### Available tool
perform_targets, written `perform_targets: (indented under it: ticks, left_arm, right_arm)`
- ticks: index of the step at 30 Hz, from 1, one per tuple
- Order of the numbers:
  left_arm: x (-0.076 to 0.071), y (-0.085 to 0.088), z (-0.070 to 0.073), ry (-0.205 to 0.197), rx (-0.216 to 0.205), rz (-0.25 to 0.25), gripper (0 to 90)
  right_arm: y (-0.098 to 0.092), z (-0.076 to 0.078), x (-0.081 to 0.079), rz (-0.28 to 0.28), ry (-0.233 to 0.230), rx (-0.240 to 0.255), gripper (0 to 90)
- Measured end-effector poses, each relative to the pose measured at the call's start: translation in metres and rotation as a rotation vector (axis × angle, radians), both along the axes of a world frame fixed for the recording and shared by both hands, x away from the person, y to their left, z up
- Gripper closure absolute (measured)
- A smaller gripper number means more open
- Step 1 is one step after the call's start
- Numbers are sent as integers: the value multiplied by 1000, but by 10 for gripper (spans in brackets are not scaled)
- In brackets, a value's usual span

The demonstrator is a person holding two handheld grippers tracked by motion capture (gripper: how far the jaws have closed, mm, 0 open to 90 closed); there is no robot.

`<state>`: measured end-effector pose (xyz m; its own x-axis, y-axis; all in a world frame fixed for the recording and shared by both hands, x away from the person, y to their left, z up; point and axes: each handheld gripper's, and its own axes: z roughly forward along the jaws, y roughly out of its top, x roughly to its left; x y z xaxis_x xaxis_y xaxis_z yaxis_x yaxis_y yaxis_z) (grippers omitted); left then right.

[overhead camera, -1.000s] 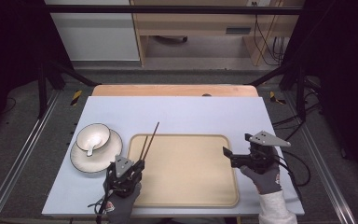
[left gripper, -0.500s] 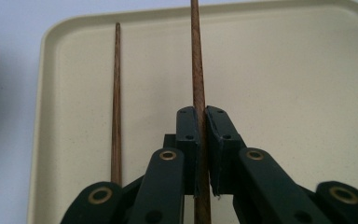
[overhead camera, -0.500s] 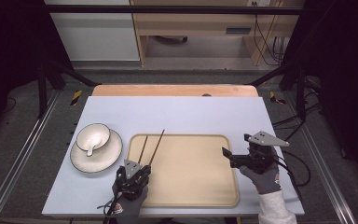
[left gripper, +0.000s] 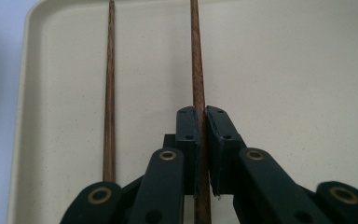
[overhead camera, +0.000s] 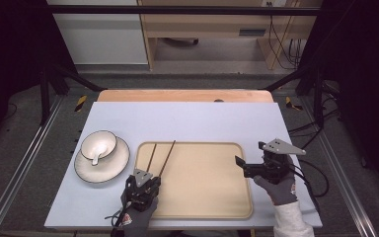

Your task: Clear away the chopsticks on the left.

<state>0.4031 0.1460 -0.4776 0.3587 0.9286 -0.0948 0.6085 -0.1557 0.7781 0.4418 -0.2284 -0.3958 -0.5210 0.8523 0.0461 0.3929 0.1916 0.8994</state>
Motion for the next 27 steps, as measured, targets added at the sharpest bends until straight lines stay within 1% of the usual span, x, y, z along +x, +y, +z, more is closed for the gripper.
perform_targets:
  ticks: [1,3,7,16,18,20,22,23,24,25,26,27]
  left_arm:
    - [1,0,0,12,9,-1,835]
    - [1,0,0,16,8,-3,834]
    - [2,-1,0,25,22,-8,833]
    - [1,-1,2,21,26,-23,811]
    - [1,0,4,17,19,-30,800]
    - [0,1,7,7,12,-40,785]
    - [0,3,12,-9,-5,-56,757]
    - [0,5,15,-19,-13,-73,725]
    - [0,6,18,-30,-18,-80,725]
    - [0,7,21,-39,-22,-91,694]
    - [0,9,25,-48,-30,-108,694]
    - [1,13,30,-57,-36,-130,658]
  right_arm:
    - [0,0,0,1,0,-1,30]
    - [0,0,0,1,0,-4,30]
    - [0,0,0,1,1,-5,30]
    - [-1,1,0,-3,-1,-3,30]
    - [-2,2,-1,-7,-4,0,30]
    - [-3,2,-1,-8,-6,2,30]
    - [-4,3,-1,-11,-9,7,30]
    - [-5,4,-2,-11,-11,10,30]
    - [-5,4,-2,-11,-11,10,30]
    - [-6,5,-2,-13,-15,14,29]
    - [-6,5,-2,-13,-15,14,29]
    - [-7,5,-3,-15,-16,17,29]
